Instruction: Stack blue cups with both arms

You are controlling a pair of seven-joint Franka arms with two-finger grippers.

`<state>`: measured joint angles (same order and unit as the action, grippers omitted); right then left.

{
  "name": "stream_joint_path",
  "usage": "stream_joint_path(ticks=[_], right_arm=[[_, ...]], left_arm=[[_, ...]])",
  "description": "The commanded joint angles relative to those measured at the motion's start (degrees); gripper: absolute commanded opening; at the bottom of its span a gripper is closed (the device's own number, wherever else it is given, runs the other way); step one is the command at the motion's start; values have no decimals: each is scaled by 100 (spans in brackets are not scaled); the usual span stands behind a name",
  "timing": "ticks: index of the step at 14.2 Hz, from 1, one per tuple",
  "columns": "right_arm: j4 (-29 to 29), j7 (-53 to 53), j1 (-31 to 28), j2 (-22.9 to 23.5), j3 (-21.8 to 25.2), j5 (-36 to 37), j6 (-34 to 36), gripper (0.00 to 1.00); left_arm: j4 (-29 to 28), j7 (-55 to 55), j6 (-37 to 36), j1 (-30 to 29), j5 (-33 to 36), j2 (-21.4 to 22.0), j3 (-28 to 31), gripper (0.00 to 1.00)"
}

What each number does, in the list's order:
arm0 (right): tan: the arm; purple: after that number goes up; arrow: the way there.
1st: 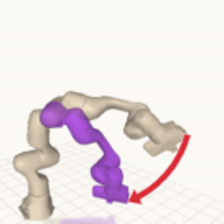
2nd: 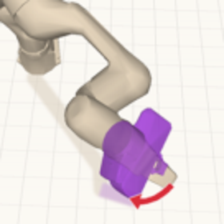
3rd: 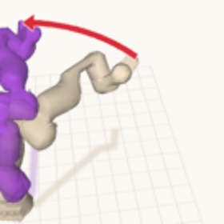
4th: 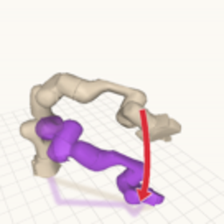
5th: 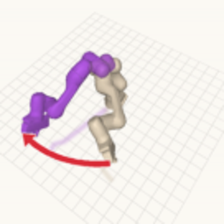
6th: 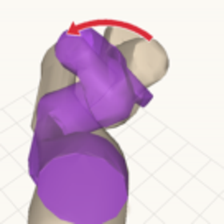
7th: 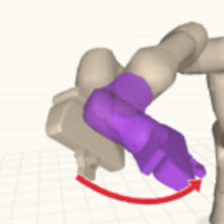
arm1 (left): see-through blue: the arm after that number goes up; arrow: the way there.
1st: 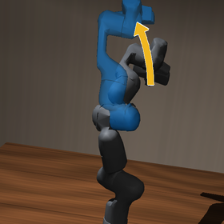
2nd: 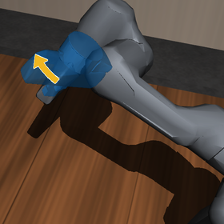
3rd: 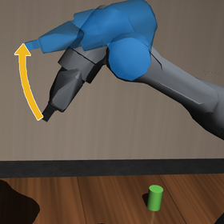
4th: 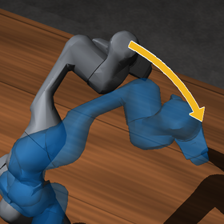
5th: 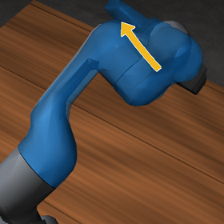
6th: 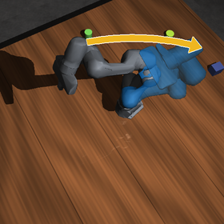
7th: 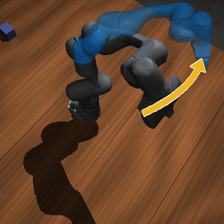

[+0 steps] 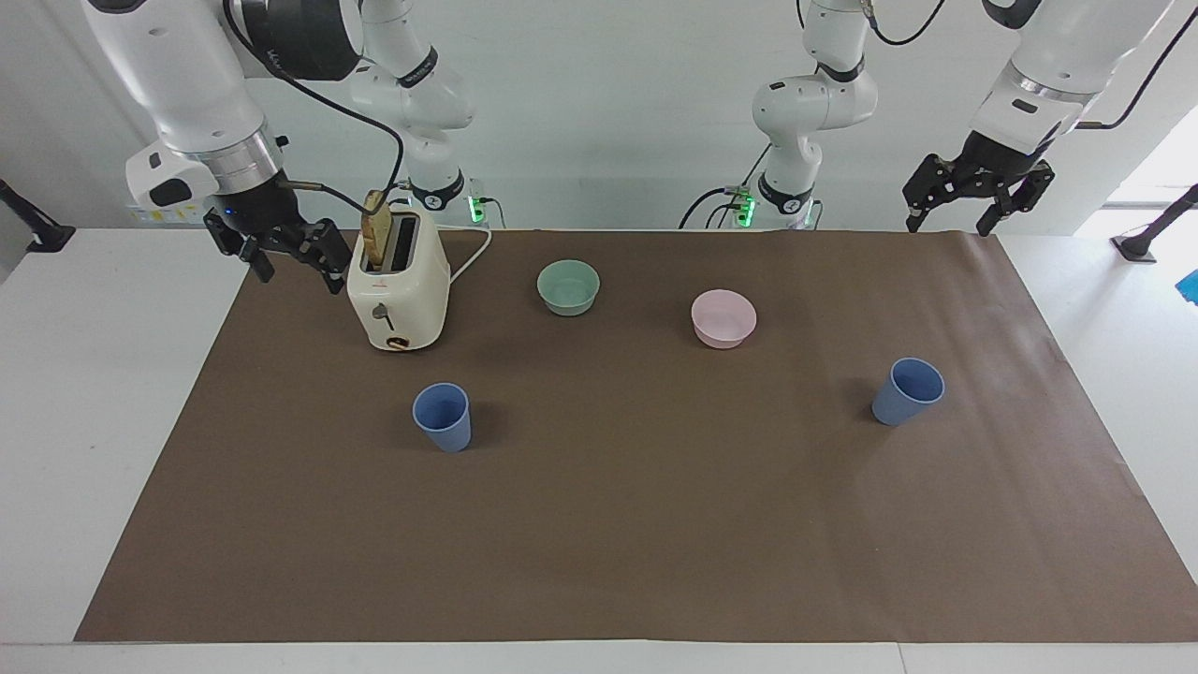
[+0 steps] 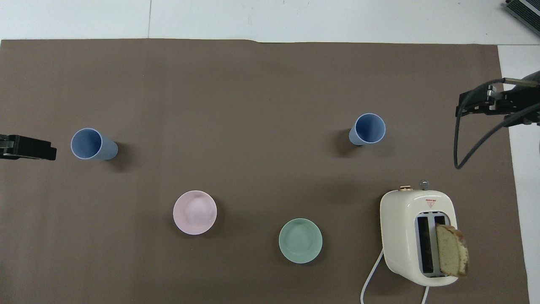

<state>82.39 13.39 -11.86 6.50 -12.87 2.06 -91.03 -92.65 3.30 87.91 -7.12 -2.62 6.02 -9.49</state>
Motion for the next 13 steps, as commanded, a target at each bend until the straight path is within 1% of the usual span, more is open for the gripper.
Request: stream_joint_path(ticks=[1, 7, 11, 13], right_arm=[[102, -91, -62, -96, -23, -13, -29, 100], [102, -91, -62, -96, -23, -13, -29, 100], [102, -100, -62, -96, -23, -22, -29, 100], [111, -100, -62, -96, -23, -22, -29, 100]], left_arm=[[-60, 13, 16, -35, -54, 31, 9, 100], [-60, 4, 226, -140, -54, -30, 53, 100], [-86, 66, 586, -561, -45, -355, 53, 100], [-200, 57, 972, -606, -54, -540, 53, 100]])
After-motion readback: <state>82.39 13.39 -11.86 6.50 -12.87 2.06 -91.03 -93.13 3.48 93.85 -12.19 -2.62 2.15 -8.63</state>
